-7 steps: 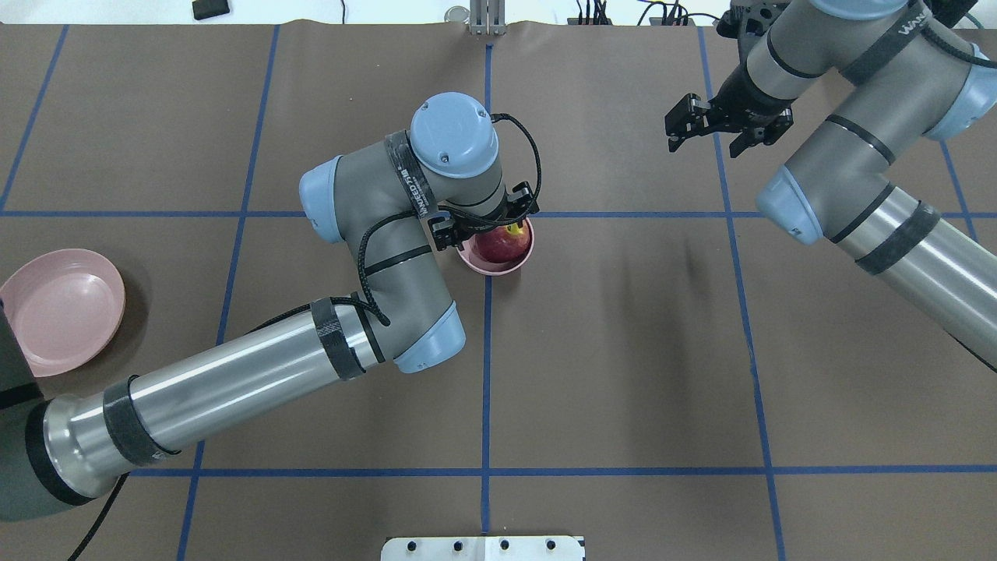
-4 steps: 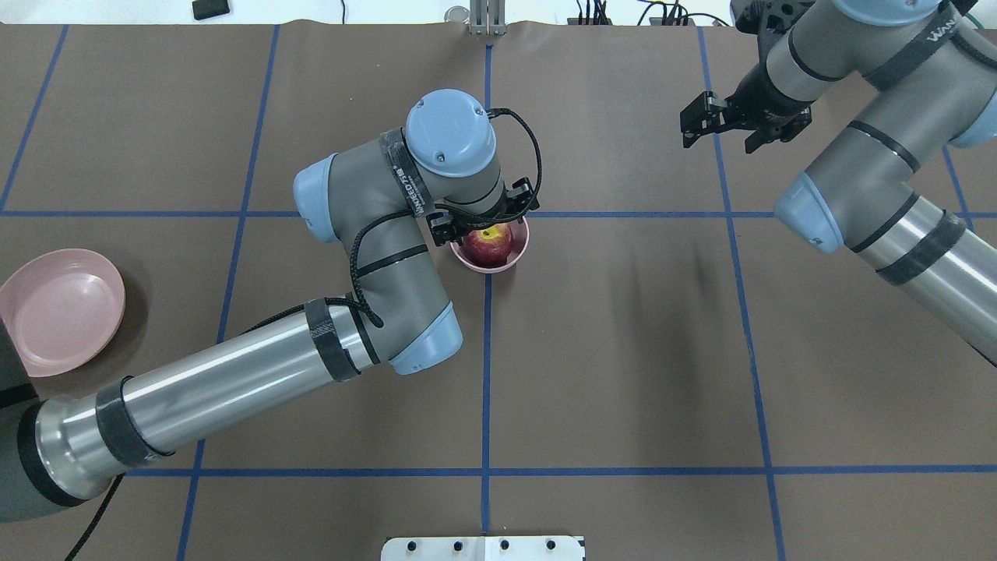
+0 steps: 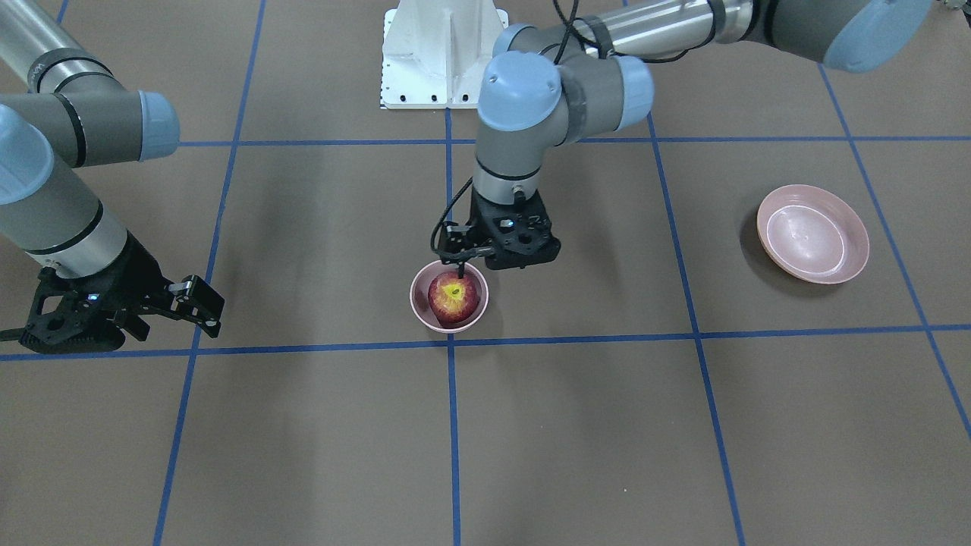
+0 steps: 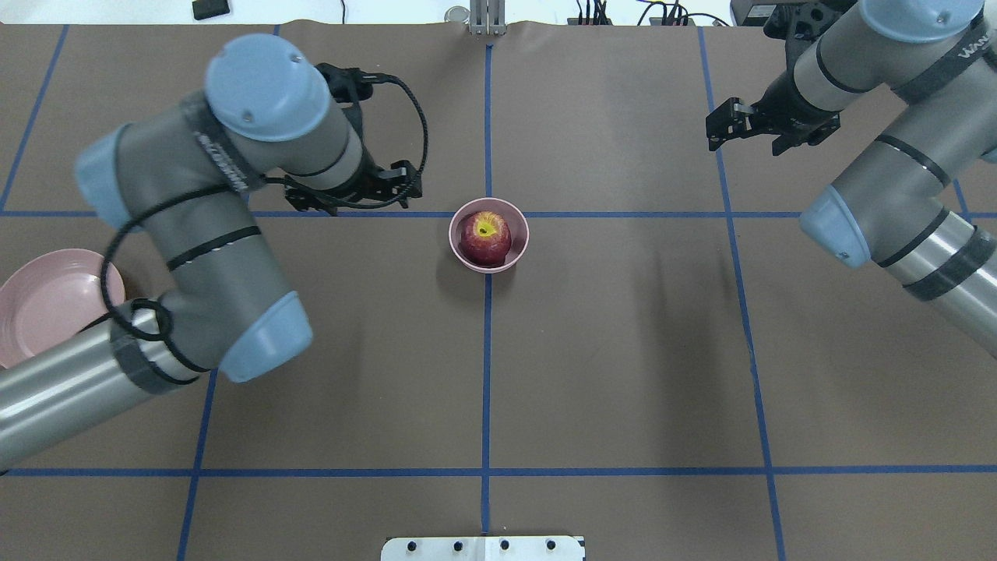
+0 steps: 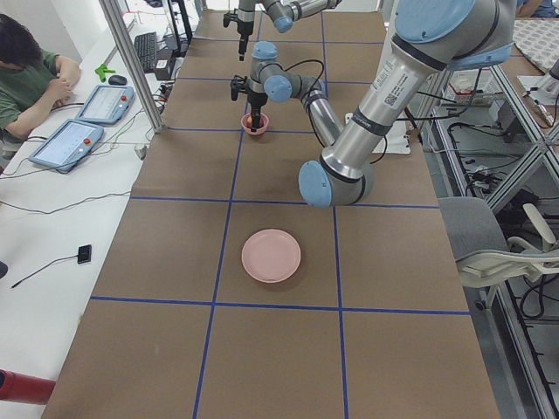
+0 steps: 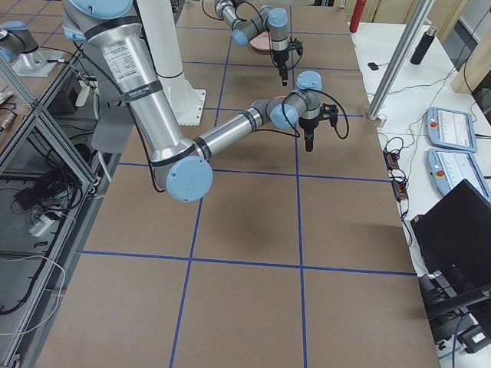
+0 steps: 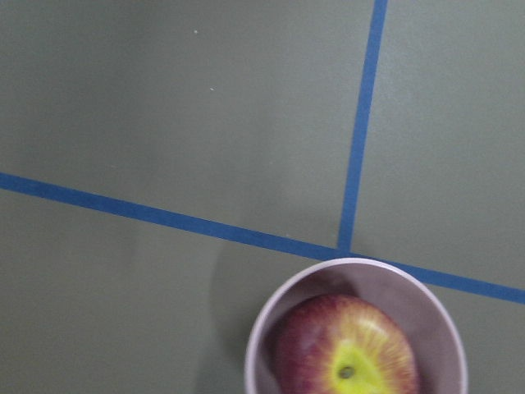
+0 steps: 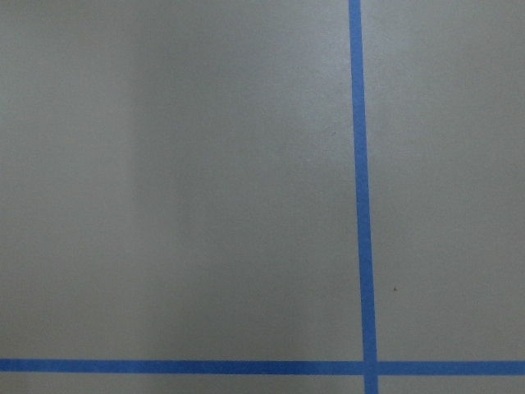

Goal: Move apple from plate to bowl

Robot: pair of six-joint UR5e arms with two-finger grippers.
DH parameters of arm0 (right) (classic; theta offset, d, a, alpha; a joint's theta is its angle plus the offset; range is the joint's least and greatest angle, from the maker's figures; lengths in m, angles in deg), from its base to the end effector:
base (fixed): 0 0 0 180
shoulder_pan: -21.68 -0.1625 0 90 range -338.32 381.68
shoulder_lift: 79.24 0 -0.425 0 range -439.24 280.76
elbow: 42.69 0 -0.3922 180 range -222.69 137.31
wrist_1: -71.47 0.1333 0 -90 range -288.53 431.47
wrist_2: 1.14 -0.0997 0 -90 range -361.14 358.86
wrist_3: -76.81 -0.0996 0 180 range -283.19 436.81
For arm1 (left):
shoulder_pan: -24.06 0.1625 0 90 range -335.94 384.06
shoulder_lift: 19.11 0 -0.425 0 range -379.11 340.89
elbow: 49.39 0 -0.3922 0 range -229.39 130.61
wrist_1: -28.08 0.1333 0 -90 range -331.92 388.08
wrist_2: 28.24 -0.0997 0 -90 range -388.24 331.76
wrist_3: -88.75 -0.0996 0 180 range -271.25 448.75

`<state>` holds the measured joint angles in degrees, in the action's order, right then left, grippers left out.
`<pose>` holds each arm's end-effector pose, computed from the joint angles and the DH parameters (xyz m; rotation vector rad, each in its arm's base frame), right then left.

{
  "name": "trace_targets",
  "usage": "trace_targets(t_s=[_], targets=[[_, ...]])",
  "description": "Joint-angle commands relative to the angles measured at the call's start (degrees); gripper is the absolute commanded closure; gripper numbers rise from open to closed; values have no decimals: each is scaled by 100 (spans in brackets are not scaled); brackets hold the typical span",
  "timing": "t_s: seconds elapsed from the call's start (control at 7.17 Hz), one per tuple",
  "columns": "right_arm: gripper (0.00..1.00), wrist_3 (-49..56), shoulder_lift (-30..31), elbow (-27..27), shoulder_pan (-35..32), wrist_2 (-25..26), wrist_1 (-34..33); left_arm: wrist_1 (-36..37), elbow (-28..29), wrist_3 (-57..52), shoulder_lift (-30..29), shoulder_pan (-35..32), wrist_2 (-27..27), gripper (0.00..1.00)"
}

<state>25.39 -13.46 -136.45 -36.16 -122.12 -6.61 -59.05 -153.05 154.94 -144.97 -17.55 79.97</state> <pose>-0.2776 -0.5956 0.3676 0.1607 -0.8384 0.1273 0.4113 -0.5019 0.2011 0.1838 0.8417 -0.1619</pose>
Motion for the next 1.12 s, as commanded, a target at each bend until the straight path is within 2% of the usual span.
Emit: trace_targets(t_s=[0.0,0.28,0.42,0.56,0.7,0.84,0.98], targets=[[0,123,180,15,-497,-83,-136,74,-829,-1252,1251,-801,420,2],[0,2308,845,-11,-1348,-320,-663,56,-884,-2919,2140,-1994,1172,2],[0,3130,996,7,-1788,-382,-1100,56,-831,-4120,2536,-2627,1315,2],[0,3382,1033,-28,-2262,-756,-1722,134,-726,-5219,2783,-3190,1430,2],[0,4046,1268,-2,-2711,-978,-1972,118,-273,-6205,2916,-3857,1753,2],[0,5114,1714,-2,-3002,-997,-1948,65,219,-7242,3100,-4403,1974,2],[0,5360,2014,-2,-3249,-989,-1948,21,755,-7461,3163,-4748,1985,2]])
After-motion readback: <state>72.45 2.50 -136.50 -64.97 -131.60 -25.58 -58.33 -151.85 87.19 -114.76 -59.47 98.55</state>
